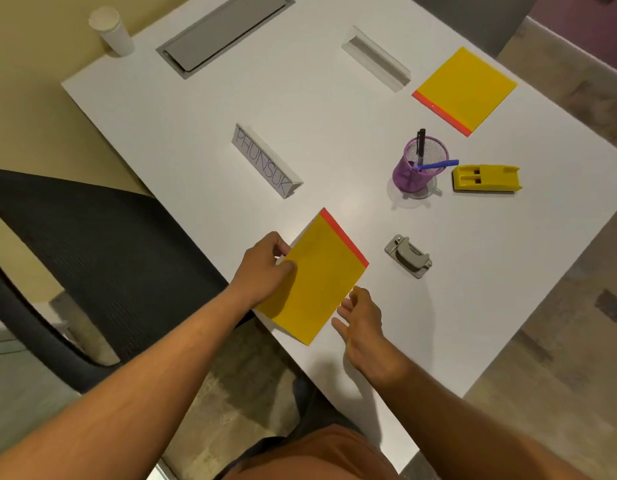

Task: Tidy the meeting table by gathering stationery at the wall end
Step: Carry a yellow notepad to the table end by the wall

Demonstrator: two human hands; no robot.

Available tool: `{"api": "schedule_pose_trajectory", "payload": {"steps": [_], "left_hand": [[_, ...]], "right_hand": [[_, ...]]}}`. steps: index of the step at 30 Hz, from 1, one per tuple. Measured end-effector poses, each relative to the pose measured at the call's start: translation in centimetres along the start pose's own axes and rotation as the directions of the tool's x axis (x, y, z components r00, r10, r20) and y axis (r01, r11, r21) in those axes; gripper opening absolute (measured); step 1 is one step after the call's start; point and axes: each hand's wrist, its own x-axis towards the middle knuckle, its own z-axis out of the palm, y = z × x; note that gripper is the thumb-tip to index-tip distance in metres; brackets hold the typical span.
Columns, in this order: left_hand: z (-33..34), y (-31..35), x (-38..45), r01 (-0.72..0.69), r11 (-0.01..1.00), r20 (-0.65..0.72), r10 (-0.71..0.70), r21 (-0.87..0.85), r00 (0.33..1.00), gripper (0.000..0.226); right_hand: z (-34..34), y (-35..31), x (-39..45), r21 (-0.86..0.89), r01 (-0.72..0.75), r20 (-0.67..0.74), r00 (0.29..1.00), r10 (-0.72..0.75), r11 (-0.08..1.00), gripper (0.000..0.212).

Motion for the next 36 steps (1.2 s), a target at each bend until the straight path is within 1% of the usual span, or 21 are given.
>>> {"api": "schedule_pose_trajectory", "payload": {"steps": [4,6,8,10,12,15,17,21,24,26,32,36], "left_hand": [[0.9,0.3,-3.9,0.0,0.994,0.022,0.002,-0.113,1.0,0.025],[1.1,-0.1,-5.3,0.048,0.971,0.052,-0.036,-0.235,0.998,0.03],[1.0,-0.6,-7.6,0.089,0.915,0.075,-0.065,-0.393,0.995,0.034],[1.0,-1.1,-9.8,0.121,0.825,0.088,-0.087,-0.553,0.992,0.036],[1.2,-1.8,-12.1,0.107,0.784,0.074,-0.078,-0.612,0.994,0.036],[1.4,-3.1,-15.7,0.068,0.769,0.066,-0.034,-0.636,0.997,0.035],[1.3,-3.7,-18.3,0.06,0.745,0.08,-0.01,-0.664,0.997,0.032],[2.0,-4.9,-23.3,-0.02,0.785,0.056,0.069,-0.619,0.996,0.037],[3.4,-5.9,-26.3,-0.042,0.805,0.049,0.088,-0.592,0.995,0.04],[4.8,-6.2,-28.0,-0.035,0.806,0.074,0.097,-0.591,0.993,0.043],[11.0,-3.9,-32.2,-0.029,0.823,0.216,0.182,-0.567,0.959,0.048],[16.1,-0.5,-33.7,-0.065,0.882,0.311,0.233,-0.467,0.921,0.051]], "right_hand": [[-1.4,1.3,-1.3,-0.038,0.058,0.026,0.998,-0.057,0.998,0.049],[-2.0,2.0,-1.9,-0.08,0.095,0.024,0.995,-0.094,0.992,0.049],[-2.8,3.0,-3.1,-0.133,0.161,0.069,0.986,-0.153,0.978,0.048],[-3.7,3.8,-4.6,-0.172,0.223,0.112,0.972,-0.206,0.959,0.049],[-4.6,4.4,-7.0,-0.191,0.306,0.142,0.949,-0.282,0.933,0.045],[-5.7,5.6,-11.9,-0.225,0.443,0.172,0.895,-0.413,0.868,0.034],[-6.6,7.0,-14.9,-0.25,0.522,0.157,0.853,-0.497,0.816,0.032],[-8.7,11.4,-19.7,-0.243,0.633,0.122,0.772,-0.624,0.735,0.021],[-10.6,14.9,-21.6,-0.246,0.668,0.093,0.737,-0.669,0.702,0.02],[-12.5,17.0,-22.1,-0.208,0.684,0.069,0.723,-0.687,0.699,0.019],[-21.2,20.9,-23.6,-0.101,0.709,-0.037,0.699,-0.715,0.698,0.024],[-27.8,22.2,-23.6,-0.039,0.71,-0.168,0.689,-0.705,0.703,0.024]]}}
